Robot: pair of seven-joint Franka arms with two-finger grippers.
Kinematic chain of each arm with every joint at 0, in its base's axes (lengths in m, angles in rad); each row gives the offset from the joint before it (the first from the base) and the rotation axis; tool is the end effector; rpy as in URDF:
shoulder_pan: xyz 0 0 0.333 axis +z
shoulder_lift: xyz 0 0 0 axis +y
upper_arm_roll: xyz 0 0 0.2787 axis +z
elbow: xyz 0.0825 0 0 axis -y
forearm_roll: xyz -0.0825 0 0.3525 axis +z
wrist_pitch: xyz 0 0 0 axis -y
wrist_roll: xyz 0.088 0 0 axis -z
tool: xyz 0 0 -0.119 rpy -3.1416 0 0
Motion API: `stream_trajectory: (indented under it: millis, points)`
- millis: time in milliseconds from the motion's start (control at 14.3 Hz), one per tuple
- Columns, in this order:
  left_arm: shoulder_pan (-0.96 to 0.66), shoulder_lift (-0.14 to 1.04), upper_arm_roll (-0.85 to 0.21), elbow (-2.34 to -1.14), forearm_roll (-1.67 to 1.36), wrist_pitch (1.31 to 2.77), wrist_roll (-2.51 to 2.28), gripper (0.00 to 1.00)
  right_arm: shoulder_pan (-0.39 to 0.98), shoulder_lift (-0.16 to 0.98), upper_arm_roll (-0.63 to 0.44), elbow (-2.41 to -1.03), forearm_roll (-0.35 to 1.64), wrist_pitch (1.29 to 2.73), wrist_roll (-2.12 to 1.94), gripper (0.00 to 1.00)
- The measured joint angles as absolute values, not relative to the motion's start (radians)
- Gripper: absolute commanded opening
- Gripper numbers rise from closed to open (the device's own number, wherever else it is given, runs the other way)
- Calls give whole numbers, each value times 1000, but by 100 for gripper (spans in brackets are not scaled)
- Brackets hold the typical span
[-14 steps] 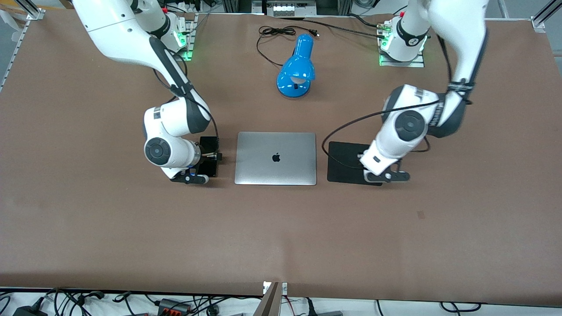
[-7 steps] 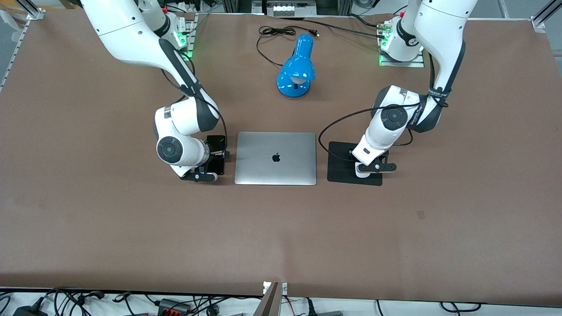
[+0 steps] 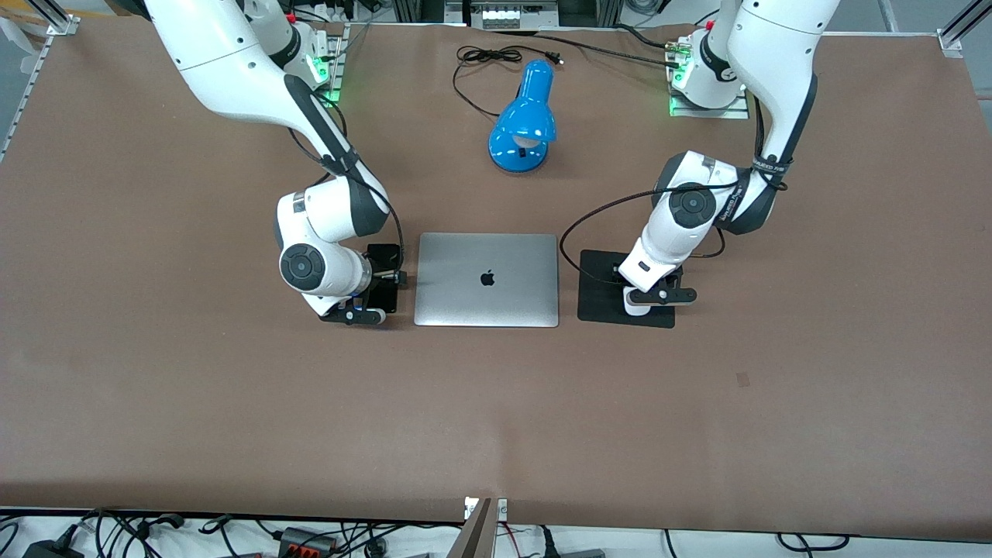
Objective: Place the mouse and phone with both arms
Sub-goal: 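Lower the phone and mouse, the mouse onto the black pad, then open both grippers and lift them away from the phone and mouse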
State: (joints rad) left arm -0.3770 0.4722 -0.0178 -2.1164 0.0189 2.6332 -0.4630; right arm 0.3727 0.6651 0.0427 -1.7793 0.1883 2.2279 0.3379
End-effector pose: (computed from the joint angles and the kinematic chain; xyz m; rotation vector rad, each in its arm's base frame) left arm 0.5064 -0.2116 0.1721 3.1226 0.0844 0.0645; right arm 0.5348 0.2436 0.1500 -3.0421 0.0917 0.3999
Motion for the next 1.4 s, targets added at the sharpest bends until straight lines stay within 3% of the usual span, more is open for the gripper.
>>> stream_trajectory:
  millis: [350,631,771,911,1051,1401]
  points:
    - [-377,469,-17,-2111,19,2652,-463,100,372,646,34,-1712,187,2196,337,100]
    - [-362,404,2,-2088,21,2577,-424,100,354,586,2,-1545,135,1973,332,100]
    - [-319,338,9,-2023,22,2390,-326,100,332,563,-2,-1429,89,1835,328,100]
    - [-261,289,13,-1886,23,2114,-207,100,313,543,-4,-1344,56,1755,326,100]
    - [-215,273,14,-1732,24,1872,-122,100,284,516,-6,-1297,49,1725,297,100]
    - [-168,272,14,-1467,25,1507,5,100,189,442,-15,-1280,49,1712,127,100]
